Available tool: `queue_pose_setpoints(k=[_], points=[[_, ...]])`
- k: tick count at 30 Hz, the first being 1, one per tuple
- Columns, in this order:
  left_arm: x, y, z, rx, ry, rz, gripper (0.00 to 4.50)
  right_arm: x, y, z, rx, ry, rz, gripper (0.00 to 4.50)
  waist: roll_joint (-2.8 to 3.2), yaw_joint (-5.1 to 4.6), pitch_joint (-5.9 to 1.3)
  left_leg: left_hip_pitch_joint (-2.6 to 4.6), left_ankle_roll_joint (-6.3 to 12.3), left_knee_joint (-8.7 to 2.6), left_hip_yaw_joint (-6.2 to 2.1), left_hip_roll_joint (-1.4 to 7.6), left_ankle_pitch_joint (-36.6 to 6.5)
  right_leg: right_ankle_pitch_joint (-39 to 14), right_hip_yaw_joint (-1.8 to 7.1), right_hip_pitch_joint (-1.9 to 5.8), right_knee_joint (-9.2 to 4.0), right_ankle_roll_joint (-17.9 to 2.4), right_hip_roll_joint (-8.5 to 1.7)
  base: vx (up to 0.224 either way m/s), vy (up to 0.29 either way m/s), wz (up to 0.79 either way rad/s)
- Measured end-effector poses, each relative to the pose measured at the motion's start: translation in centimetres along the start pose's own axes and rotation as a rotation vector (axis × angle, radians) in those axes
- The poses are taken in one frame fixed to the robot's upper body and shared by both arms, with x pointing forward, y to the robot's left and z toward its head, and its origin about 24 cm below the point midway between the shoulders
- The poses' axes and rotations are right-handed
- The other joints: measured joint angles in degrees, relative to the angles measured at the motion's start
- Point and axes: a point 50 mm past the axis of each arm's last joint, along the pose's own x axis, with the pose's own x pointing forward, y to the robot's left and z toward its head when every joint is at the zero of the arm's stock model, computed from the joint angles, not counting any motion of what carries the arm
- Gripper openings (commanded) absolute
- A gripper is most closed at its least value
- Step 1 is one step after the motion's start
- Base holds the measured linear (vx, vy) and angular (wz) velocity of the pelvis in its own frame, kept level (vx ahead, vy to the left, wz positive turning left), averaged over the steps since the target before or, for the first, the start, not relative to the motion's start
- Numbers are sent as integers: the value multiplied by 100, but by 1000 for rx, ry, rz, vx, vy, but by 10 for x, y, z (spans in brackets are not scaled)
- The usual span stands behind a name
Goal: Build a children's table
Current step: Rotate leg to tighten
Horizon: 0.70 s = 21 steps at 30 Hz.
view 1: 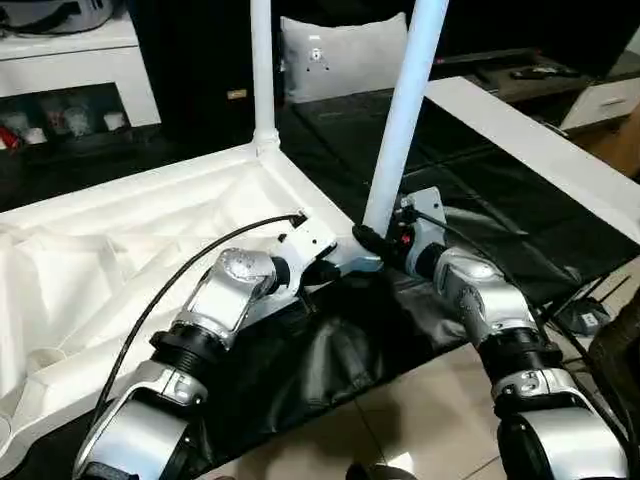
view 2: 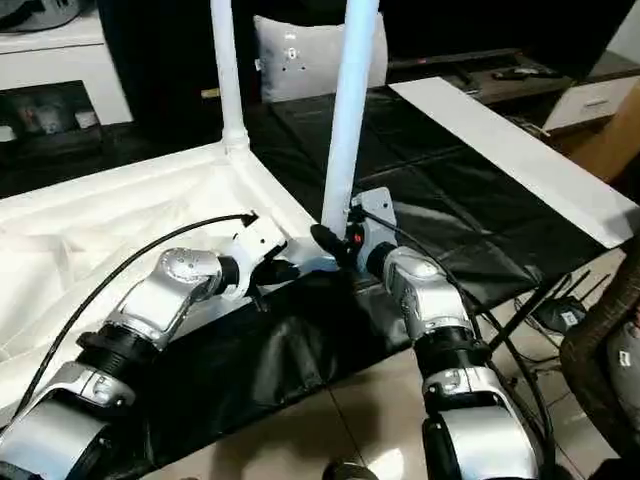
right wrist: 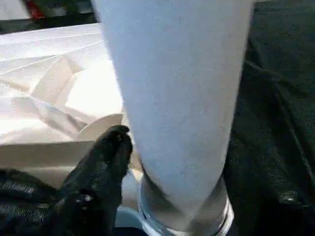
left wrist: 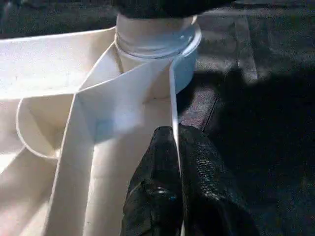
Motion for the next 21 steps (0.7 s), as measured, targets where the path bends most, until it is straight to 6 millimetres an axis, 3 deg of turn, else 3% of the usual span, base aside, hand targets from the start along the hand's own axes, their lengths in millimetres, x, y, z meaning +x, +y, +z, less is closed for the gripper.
queue_pose_setpoints(k=[10, 17, 18, 21], points=[[-24, 7, -10, 166, 14, -177, 0, -44, -24, -2, -209, 73, 216, 412, 2, 245, 1, -6, -10, -29, 11, 7, -2, -1, 8, -49, 61, 5, 9, 0, 0, 0], [-40, 6, -17, 281, 51, -346, 0, -69, -30, 4, -305, 148, 460, 412, -2, 383, 0, 4, -10, -13, 16, 1, -3, 1, 20, -30, 59, 3, 0, 0, 0, 0], [-41, 6, -18, 289, 56, -361, 0, -71, -30, 4, -304, 151, 489, 385, -3, 395, 0, 7, -10, -13, 16, 1, -3, 1, 20, -27, 61, 3, 0, 0, 0, 0], [-42, 5, -17, 322, 71, -404, 0, -73, -27, 3, -301, 173, 570, 360, -3, 433, 0, 12, -10, -9, 16, 3, -3, 2, 19, -24, 66, 2, 1, 0, 0, 0]])
